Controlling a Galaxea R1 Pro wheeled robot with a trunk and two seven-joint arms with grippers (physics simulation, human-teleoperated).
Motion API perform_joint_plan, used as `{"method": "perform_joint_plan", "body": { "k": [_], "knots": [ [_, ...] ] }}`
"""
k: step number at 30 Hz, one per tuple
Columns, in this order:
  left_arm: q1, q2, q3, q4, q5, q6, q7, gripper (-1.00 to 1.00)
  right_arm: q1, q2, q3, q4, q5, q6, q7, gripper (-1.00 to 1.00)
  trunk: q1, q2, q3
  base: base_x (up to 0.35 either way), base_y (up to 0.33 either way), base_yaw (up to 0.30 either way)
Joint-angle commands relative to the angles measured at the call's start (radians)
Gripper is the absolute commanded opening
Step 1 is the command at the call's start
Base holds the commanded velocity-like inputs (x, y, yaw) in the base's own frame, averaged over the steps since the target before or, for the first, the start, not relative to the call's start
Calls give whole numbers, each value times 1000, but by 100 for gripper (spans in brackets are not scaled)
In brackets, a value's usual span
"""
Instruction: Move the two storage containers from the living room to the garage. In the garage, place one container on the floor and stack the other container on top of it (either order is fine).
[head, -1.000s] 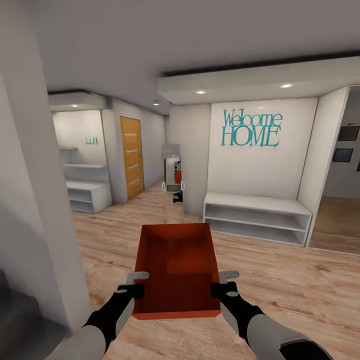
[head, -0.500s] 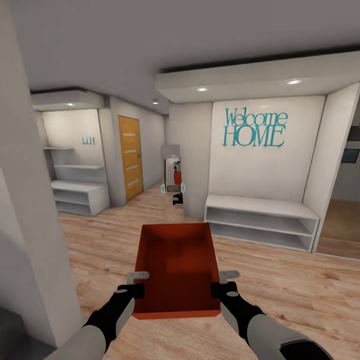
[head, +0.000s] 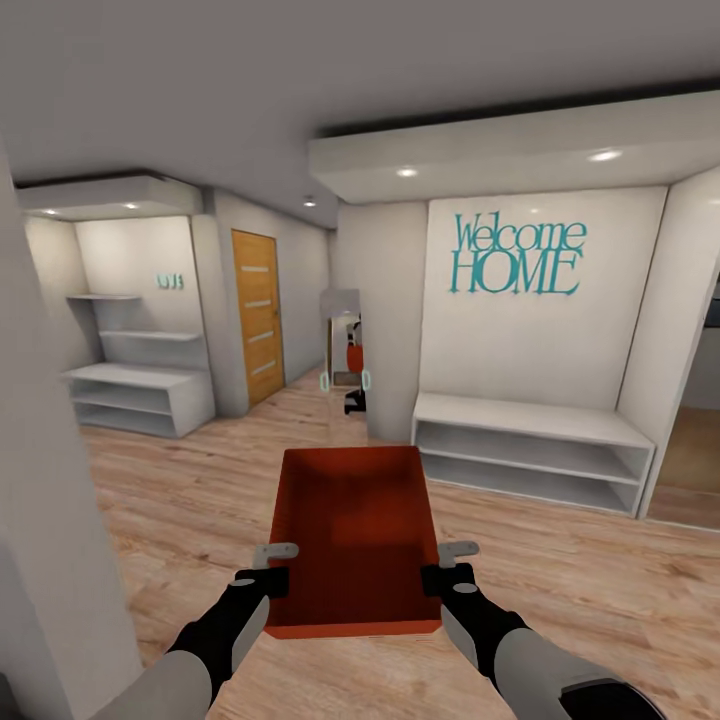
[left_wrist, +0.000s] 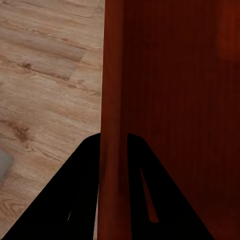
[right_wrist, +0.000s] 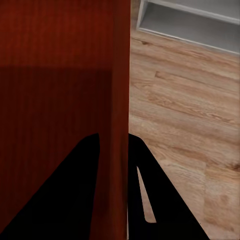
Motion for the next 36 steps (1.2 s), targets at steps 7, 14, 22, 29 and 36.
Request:
{"method": "perform_joint_plan", "body": {
  "k": [7,14,22,29,36],
  "knots": [
    [0,11,33,0,-3,8,25,-100,-1,0,-25,-3,13,-14,-8,-100,1,-1,0,324,0,0],
    [0,11,33,0,-3,8,25,-100,-1,1,-26,-3,13,-14,-8,-100,1,-1,0,324,0,0],
    [0,11,33,0,-2,8,25,-100,-1,-2,-26,-3,13,-15,-8,-100,1,-1,0,324,0,0],
    [0,11,33,0,-2,8,25,-100,-1,-2,-26,-3,13,-15,-8,-100,1,-1,0,324,0,0],
    [0,11,33,0,-3,7,25,-100,-1,0,-26,-3,13,-14,-8,-100,1,-1,0,324,0,0]
  ]
}}
